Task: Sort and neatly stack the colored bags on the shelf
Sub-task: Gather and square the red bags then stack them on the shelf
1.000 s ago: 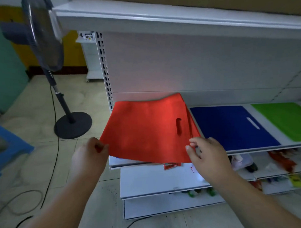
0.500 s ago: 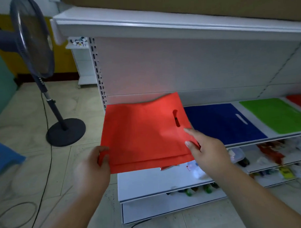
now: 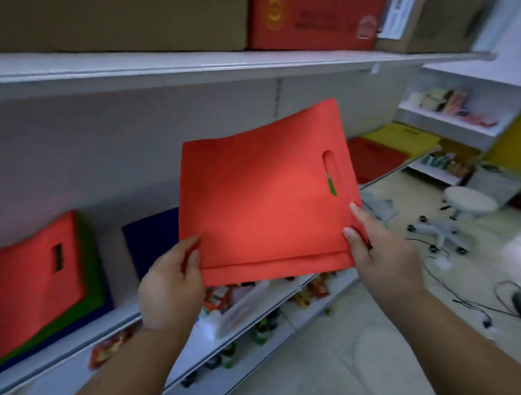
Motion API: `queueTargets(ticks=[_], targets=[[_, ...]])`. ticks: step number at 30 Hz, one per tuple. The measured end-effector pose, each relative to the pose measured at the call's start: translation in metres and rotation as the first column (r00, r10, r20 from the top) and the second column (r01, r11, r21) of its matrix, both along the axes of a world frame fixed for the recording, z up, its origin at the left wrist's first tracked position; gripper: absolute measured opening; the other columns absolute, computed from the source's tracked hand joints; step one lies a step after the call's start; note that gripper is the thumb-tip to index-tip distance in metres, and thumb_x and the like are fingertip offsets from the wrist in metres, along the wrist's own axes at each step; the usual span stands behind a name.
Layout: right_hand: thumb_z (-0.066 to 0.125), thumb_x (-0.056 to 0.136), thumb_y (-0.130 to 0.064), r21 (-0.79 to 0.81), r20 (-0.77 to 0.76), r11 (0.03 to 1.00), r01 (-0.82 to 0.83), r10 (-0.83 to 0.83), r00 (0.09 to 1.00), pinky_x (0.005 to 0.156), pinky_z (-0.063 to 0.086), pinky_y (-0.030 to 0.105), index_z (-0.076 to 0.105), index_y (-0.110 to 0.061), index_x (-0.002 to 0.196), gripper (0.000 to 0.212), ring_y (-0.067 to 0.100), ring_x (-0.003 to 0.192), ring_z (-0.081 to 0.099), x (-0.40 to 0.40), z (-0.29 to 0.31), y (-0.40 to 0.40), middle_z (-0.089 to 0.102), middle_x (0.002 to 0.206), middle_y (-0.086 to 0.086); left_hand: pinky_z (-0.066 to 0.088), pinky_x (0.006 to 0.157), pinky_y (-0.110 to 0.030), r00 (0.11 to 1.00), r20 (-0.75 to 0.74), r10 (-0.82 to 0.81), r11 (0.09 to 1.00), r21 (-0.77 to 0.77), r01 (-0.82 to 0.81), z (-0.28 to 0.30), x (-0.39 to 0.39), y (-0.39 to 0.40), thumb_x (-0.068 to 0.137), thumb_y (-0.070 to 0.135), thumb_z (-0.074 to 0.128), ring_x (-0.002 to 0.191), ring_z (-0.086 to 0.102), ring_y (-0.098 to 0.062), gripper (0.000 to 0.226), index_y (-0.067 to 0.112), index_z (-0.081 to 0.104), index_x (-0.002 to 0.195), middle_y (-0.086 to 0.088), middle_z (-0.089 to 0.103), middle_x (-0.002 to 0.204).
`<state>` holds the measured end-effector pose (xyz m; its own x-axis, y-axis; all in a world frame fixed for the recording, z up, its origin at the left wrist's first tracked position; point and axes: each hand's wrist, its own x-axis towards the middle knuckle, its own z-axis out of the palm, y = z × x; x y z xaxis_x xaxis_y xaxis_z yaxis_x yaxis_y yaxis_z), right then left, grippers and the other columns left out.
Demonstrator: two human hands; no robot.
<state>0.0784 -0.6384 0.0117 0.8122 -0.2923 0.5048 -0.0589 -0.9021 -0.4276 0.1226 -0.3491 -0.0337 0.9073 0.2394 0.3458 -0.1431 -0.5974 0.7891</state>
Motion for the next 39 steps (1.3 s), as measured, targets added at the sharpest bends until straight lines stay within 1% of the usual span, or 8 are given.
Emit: queueTargets(ticks=[7, 14, 19, 23, 30, 34, 36, 39], targets=[[0.054, 0.097, -0.034, 0.078, -0.066, 0.986, 0.148, -0.143, 0.988, 0.081, 0.037, 0.021, 0.049, -0.028, 0.141, 0.045, 0.017, 0.113, 0.060, 0.020, 0.001, -0.174, 0.063, 0.129, -0.003, 0.043, 0.070, -0.027, 0.986, -0.013, -0.165, 0.986, 0.028, 0.165, 0.010, 0.068, -0.182, 0.096, 0.023, 0.056, 0.084, 0.061, -0.014, 0.030, 0.029, 0.065, 0.125, 0.001, 0.072, 0.105], [0.054, 0.096, -0.035, 0.072, -0.101, 0.965, 0.251, -0.243, 0.965, 0.069, 0.036, 0.025, 0.049, -0.030, 0.141, 0.045, 0.022, 0.090, 0.064, 0.098, -0.024, -0.290, 0.071, 0.110, 0.003, 0.042, 0.073, -0.026, 0.972, -0.043, -0.231, 0.973, -0.028, 0.230, -0.016, 0.175, -0.309, 0.097, 0.027, 0.056, 0.088, 0.060, -0.014, 0.031, 0.033, 0.064, 0.126, -0.002, 0.071, 0.112], [0.054, 0.097, -0.034, 0.102, -0.136, 0.942, 0.321, -0.306, 0.942, 0.077, 0.043, 0.025, 0.049, -0.029, 0.141, 0.045, 0.019, 0.102, 0.064, 0.157, -0.017, -0.373, 0.067, 0.123, 0.000, 0.041, 0.077, -0.026, 0.963, -0.044, -0.267, 0.964, -0.037, 0.265, -0.013, 0.251, -0.401, 0.097, 0.024, 0.058, 0.095, 0.066, -0.026, 0.031, 0.025, 0.065, 0.127, -0.006, 0.070, 0.116], [0.055, 0.097, -0.031, 0.119, -0.134, 0.942, 0.314, -0.298, 0.945, 0.075, 0.039, 0.022, 0.050, -0.027, 0.141, 0.044, 0.018, 0.101, 0.062, 0.207, -0.008, -0.428, 0.068, 0.120, 0.001, 0.044, 0.079, -0.028, 0.965, -0.010, -0.262, 0.965, -0.021, 0.262, -0.004, 0.300, -0.453, 0.092, 0.038, 0.049, 0.095, 0.066, -0.029, 0.041, 0.022, 0.066, 0.126, -0.009, 0.070, 0.115], [0.054, 0.097, -0.037, 0.133, -0.204, 0.989, 0.061, -0.033, 0.978, 0.089, 0.045, 0.027, 0.048, -0.028, 0.142, 0.046, 0.018, 0.114, 0.060, 0.316, -0.029, -0.510, 0.061, 0.132, -0.002, 0.044, 0.093, -0.031, 0.996, -0.028, -0.086, 0.993, -0.085, 0.083, -0.020, 0.353, -0.504, 0.100, 0.022, 0.052, 0.106, 0.060, -0.022, 0.028, 0.020, 0.064, 0.125, -0.003, 0.064, 0.120], [0.051, 0.099, -0.038, 0.147, -0.277, 0.969, -0.201, 0.235, 0.931, 0.095, 0.048, 0.033, 0.046, -0.025, 0.143, 0.046, 0.020, 0.118, 0.058, 0.391, -0.041, -0.554, 0.060, 0.134, 0.001, 0.041, 0.065, -0.026, 0.985, -0.106, 0.139, 0.988, -0.046, -0.144, -0.028, 0.354, -0.537, 0.101, 0.018, 0.047, 0.076, 0.056, -0.017, 0.028, 0.023, 0.063, 0.123, 0.006, 0.062, 0.098], [0.051, 0.099, -0.033, 0.129, -0.319, 0.940, -0.316, 0.341, 0.884, 0.088, 0.045, 0.027, 0.046, -0.022, 0.144, 0.046, 0.021, 0.118, 0.058, 0.422, -0.043, -0.573, 0.059, 0.135, 0.003, 0.039, 0.052, -0.025, 0.966, -0.160, 0.206, 0.978, 0.008, -0.207, -0.032, 0.351, -0.555, 0.100, 0.017, 0.046, 0.062, 0.057, -0.019, 0.028, 0.024, 0.063, 0.121, 0.001, 0.065, 0.088], [0.050, 0.101, -0.029, 0.114, -0.408, 0.893, -0.434, 0.441, 0.800, 0.084, 0.042, 0.025, 0.044, -0.021, 0.144, 0.045, 0.021, 0.116, 0.057, 0.452, -0.047, -0.596, 0.057, 0.137, 0.002, 0.049, 0.058, -0.031, 0.940, -0.194, 0.281, 0.949, 0.206, -0.241, -0.038, 0.346, -0.579, 0.098, 0.017, 0.046, 0.068, 0.060, -0.022, 0.029, 0.025, 0.064, 0.120, -0.008, 0.065, 0.107]])
